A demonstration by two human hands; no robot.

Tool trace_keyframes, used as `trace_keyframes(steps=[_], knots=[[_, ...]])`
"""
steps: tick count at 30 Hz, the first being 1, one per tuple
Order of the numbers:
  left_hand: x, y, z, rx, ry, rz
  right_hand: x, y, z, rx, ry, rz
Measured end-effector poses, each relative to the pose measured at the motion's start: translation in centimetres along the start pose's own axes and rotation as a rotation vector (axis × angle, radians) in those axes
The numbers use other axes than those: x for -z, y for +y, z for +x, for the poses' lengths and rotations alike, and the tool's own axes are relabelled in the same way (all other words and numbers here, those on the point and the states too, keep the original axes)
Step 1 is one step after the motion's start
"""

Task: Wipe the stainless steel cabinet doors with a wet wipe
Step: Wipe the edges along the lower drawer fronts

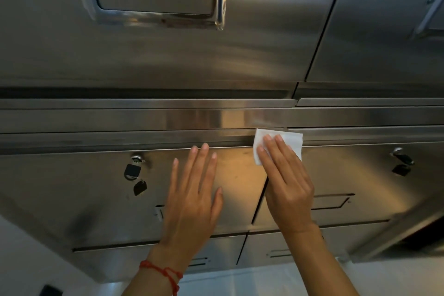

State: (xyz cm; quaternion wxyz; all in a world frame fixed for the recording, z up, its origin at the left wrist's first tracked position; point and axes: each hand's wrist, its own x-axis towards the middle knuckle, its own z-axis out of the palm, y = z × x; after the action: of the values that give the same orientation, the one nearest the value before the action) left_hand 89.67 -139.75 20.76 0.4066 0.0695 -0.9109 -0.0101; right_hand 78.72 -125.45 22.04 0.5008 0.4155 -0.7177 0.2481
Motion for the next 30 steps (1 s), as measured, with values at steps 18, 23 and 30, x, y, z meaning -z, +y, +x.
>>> trace_keyframes(steps=[18, 23, 30], knots=[[-2.1, -1.6, 0.0, 0.033, -0.007, 0.054, -3.9, -0.6, 0.5, 0.056, 0.020, 0.047], [-2.4, -1.6, 0.0, 0.039, -0.011, 0.063, -3.9, -0.8, 0.9, 0.103, 0.003, 0.046], [-2.3, -1.6, -0.2, 0.028, -0.034, 0.091, -3.6, 0.4, 0.1, 0.058, 0.032, -0.051]])
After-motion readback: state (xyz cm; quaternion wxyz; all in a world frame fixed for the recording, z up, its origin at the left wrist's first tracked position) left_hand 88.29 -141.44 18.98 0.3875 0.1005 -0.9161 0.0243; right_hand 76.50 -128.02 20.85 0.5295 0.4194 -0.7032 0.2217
